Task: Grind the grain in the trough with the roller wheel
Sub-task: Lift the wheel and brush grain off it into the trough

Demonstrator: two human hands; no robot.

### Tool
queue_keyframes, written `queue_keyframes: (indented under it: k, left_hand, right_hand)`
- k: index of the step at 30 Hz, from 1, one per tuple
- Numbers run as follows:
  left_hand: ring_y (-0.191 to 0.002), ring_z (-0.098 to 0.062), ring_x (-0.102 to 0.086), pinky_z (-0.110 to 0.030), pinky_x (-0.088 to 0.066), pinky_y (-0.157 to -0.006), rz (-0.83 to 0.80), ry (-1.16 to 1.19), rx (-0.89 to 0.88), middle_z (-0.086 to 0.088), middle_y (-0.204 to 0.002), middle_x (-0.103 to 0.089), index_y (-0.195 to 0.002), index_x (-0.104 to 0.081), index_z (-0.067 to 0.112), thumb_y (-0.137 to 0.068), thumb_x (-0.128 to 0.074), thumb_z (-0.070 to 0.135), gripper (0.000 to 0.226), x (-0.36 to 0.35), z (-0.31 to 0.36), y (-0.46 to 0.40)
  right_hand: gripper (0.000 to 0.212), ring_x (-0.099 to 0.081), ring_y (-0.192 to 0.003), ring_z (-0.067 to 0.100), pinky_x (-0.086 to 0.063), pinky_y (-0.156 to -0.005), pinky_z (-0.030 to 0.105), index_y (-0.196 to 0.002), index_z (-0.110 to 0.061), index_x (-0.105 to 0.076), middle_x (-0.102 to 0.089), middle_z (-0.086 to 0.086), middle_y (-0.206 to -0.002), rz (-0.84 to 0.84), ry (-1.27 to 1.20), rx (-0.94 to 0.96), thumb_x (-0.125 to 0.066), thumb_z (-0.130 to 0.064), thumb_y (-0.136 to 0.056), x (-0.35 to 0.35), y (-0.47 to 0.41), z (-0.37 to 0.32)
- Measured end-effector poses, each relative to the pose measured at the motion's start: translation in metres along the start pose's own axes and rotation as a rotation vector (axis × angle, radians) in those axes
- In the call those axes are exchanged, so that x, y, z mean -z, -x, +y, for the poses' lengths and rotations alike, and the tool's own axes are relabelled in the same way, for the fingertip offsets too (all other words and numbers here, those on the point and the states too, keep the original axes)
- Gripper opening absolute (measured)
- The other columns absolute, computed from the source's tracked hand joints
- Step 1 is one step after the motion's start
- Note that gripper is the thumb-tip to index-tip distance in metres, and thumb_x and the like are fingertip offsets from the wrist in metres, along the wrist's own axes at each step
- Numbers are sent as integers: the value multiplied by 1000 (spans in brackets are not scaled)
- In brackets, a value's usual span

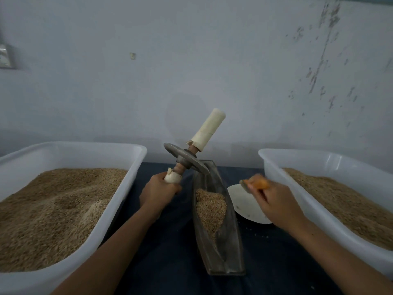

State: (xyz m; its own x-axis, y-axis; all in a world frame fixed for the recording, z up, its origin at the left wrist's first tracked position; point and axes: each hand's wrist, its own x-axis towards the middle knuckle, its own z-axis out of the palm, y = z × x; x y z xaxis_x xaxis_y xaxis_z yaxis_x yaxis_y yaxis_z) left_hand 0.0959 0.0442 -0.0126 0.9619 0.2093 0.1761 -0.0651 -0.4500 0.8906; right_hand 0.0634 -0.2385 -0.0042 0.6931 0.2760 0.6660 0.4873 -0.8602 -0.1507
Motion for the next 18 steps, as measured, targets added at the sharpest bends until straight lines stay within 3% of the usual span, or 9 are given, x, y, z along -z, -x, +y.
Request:
queue_keyframes:
  k: [1, 2, 5, 11, 18]
  left_hand:
    - [-71, -27, -63, -43, -52, -71, 1, 0, -1, -3, -71, -66, -78, -61, 26, -68, -68, 21, 13, 0, 0, 0]
    - [-71, -27, -63, -44, -53, -71, 1, -1, -3, -3, -71, -66, -78, -61, 26, -68, -68, 21, 14, 0, 1, 0]
    - [-72, -28, -63, -47, -54, -73, -5, -1, -10, -4, -73, -66, -80, -61, 25, -68, -69, 21, 15, -1, 1, 0]
    - [-72, -26, -63, -49, -55, -73, -5, 5, -5, -2, -74, -66, -82, -60, 28, -67, -70, 22, 19, -3, 0, 0]
    - [-70, -24, -63, -43, -54, -71, -11, -26, -14, -1, -72, -66, -80, -61, 28, -66, -71, 22, 18, -3, 1, -1]
  right_hand:
    - [13, -62, -70, 11, -51, -62, 30, -102, -15, -66, -68, -1, -83, -105, 108, 72, -56, -22, -96, 1, 4, 3]
    - [19, -65, -73, 15, -53, -64, 29, -105, -14, -68, -70, 1, -89, -148, 199, 170, -70, -15, -87, 2, 7, 5]
    - [50, -66, -65, 15, -51, -56, 21, -93, -12, -74, -70, 0, -83, -202, 397, 424, -93, -9, -46, 2, 21, 12]
    - [42, -63, -67, 12, -48, -57, 21, -82, -20, -72, -67, -4, -79, -259, 499, 535, -94, -17, -47, 8, 31, 11]
    - [48, -63, -70, 14, -49, -61, 23, -87, -25, -69, -66, -5, -80, -340, 543, 419, -93, -18, -46, 16, 35, 7]
